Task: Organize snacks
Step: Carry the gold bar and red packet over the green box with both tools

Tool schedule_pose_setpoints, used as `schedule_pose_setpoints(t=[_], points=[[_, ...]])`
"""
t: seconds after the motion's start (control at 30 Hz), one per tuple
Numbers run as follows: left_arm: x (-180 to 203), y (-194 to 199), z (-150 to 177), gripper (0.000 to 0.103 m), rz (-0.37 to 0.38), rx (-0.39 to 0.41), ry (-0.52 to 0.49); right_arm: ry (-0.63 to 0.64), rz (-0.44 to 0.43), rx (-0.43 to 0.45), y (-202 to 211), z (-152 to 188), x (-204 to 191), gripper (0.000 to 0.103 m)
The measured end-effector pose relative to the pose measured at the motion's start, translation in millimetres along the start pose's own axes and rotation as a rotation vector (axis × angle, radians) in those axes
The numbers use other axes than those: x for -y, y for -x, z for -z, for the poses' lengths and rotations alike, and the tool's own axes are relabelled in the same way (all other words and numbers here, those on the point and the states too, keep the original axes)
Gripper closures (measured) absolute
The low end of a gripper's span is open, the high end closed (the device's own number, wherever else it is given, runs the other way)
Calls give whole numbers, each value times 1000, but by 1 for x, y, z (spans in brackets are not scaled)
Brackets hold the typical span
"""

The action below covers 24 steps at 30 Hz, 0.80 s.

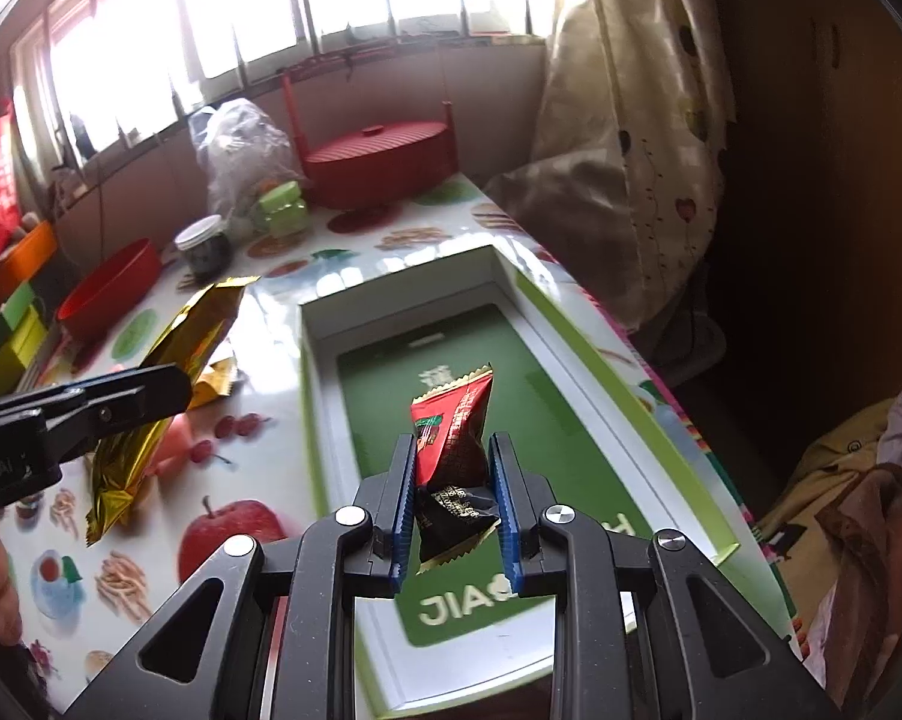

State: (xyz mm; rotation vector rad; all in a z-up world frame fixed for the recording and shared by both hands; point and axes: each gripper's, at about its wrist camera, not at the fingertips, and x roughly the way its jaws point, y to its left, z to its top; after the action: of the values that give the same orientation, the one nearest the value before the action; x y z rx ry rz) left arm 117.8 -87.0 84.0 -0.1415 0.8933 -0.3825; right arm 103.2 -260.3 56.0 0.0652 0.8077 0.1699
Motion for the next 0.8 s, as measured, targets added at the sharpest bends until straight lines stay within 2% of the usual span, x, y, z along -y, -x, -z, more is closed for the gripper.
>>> schedule_pose_setpoints(t=[0.4,0.8], points=[[28,-43,-10,79,54,-78,-22,-20,48,-54,-16,14,21,81],[43,-82,-9,79,42,-147,-29,-33,59,-78,-24,19,29,81]])
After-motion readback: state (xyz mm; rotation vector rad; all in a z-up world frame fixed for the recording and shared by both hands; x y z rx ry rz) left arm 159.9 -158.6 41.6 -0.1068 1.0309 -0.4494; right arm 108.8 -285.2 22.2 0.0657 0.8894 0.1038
